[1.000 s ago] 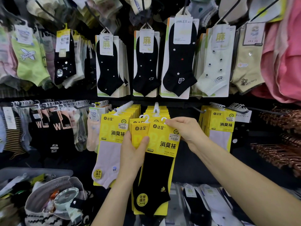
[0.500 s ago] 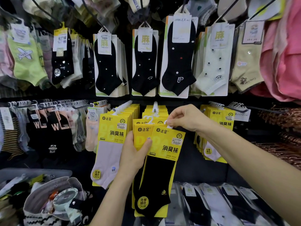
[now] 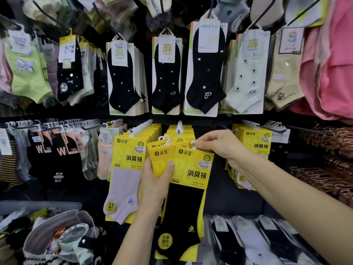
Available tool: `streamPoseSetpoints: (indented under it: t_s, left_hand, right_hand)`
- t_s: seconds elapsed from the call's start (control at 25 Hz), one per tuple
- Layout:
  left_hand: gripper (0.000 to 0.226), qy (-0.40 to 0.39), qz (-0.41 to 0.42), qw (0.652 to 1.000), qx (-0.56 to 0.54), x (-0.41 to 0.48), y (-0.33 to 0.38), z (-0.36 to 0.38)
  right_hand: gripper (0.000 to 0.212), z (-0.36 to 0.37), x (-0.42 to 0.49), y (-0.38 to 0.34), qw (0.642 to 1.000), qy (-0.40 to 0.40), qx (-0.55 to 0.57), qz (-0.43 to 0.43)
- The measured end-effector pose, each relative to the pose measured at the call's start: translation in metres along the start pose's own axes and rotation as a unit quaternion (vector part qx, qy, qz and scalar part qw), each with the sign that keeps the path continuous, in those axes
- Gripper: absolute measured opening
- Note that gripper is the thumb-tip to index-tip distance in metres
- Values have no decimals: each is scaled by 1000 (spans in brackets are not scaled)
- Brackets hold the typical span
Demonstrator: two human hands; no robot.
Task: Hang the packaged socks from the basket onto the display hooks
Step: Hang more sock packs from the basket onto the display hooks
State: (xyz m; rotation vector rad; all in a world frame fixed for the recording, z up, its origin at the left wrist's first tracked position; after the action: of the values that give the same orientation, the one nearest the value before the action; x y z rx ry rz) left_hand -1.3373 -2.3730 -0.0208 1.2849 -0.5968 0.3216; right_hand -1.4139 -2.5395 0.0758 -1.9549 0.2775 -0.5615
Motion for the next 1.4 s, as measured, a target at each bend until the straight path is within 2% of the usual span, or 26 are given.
streamPoseSetpoints:
  t_s: [0.12, 0.36, 0.44, 0.52, 0.6, 0.68, 0.8, 0.88, 1.12, 1.28, 1.4]
  left_hand:
    - [23, 20, -12, 1000, -16, -2, -1, -2]
    - [24, 45, -16, 998, -44, 3, 2, -10]
    - [24, 46, -9, 998, -29, 4, 4, -14]
    - [27, 70, 16, 997, 2, 8, 11, -25]
    - [38, 77, 49, 996, 25, 14, 22, -41]
    - [51, 60, 57, 995, 53, 19, 28, -55]
    - [29, 37, 31, 997, 61, 23, 24, -66]
    - [22, 35, 22, 996, 77, 24, 21, -73]
    - [24, 40, 35, 995, 83, 25, 24, -84]
    - [33, 6, 30, 998, 53, 20, 25, -70]
    - [24, 6, 27, 998, 51, 19, 22, -57]
  right_hand:
    - [8, -2, -1, 2, 998, 4, -61, -11]
    - [4, 8, -4, 19, 998, -44, -18, 28]
    - [8, 10, -1, 23, 1000, -9, -21, 15]
    - [15, 3, 5, 22, 998, 62, -17, -13]
    - [15, -4, 14, 19, 992, 112, -43, -28]
    - [11, -6, 25, 14, 989, 127, -70, -32]
    - [13, 3, 36, 7, 986, 131, -88, -52]
    - [15, 10, 39, 3, 983, 132, -102, -77]
    - [19, 24, 42, 4, 980, 132, -113, -96]
    - [11, 32, 42, 4, 972, 121, -179, -91]
    - [9, 31, 38, 4, 965, 137, -212, -77]
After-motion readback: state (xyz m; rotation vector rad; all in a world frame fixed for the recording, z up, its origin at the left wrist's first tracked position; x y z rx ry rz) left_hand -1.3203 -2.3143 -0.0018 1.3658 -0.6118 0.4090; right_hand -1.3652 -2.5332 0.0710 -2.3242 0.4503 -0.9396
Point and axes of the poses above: each hand's wrist, its own x-axis towards the middle knuckle, its own z-axis out of the palm, y = z × x, the point moved 4 cm from there along x, towards the middle knuckle, and after that the axes turned 5 degrees about z, right-handed, at the moved point
